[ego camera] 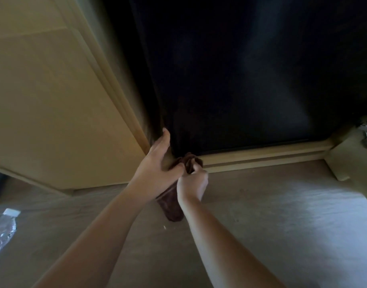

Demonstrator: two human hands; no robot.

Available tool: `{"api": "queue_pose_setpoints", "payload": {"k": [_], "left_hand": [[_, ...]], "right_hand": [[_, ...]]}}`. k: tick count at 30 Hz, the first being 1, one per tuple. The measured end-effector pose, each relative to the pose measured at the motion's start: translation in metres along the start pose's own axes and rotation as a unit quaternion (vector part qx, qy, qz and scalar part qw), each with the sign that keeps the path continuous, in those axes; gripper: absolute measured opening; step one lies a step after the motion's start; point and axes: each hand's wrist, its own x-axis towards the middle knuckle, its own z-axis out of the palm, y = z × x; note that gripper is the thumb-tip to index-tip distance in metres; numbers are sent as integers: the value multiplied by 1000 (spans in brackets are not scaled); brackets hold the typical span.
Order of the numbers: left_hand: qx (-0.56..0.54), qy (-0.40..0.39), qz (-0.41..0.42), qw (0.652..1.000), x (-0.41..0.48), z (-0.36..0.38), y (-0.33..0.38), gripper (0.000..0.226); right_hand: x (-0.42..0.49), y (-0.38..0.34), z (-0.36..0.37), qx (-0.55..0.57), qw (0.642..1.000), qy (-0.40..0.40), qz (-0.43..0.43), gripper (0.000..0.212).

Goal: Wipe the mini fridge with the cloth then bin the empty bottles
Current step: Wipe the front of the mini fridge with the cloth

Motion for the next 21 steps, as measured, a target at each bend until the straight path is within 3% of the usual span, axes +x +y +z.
{"api": "queue_pose_setpoints", "payload": {"k": [5,7,15,21], "left_hand": [[-69,35,-24,997,-1,0,0,72],[-118,60,-40,990,-1,-2,2,62],[-151,152,4,977,12,-12,51,63],[-147,240,75,957,16,-37,115,63]], "right_hand": [[-12,-5,-2,-66,986,-148,-41,34],[-13,-5,-11,-78,981,-162,-71,36],[9,-54,-95,22,972,-65,-227,31],[2,-158,-146,84,921,29,-380,32]]}}
